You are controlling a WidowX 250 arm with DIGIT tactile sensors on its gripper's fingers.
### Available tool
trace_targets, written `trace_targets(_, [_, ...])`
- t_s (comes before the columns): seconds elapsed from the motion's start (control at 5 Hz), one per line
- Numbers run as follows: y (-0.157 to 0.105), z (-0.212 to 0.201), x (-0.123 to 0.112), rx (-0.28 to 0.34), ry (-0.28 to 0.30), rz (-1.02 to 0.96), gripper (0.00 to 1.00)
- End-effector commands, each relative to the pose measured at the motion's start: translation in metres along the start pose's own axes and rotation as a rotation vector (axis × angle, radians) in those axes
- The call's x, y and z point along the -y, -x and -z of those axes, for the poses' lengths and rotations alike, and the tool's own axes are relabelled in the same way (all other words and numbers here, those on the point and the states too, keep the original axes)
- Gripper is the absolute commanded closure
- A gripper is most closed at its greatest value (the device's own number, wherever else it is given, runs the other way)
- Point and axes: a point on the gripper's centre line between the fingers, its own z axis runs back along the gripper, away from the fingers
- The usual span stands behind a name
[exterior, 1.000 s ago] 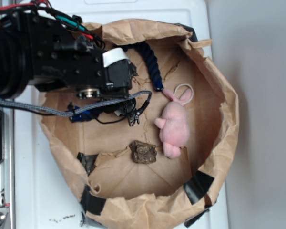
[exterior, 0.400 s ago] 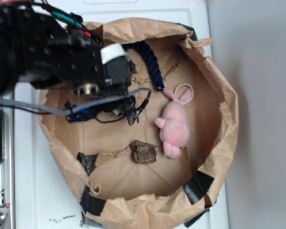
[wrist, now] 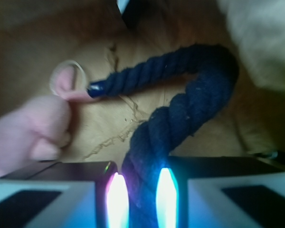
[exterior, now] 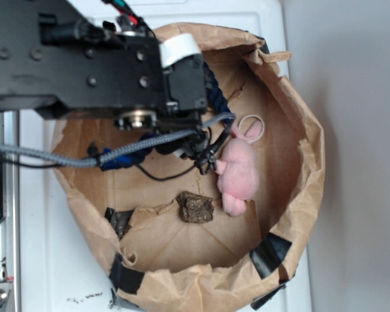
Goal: Grab the blue rope.
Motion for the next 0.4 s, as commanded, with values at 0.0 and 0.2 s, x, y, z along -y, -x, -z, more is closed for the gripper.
trace_targets(0.0, [-0.0065,-0.0311,0.0096,0.000,-0.005,0.039,1.00])
trace_targets(0.2, [0.0000,-0.0278,0.0084,0.022,-0.056,0.114,0.84])
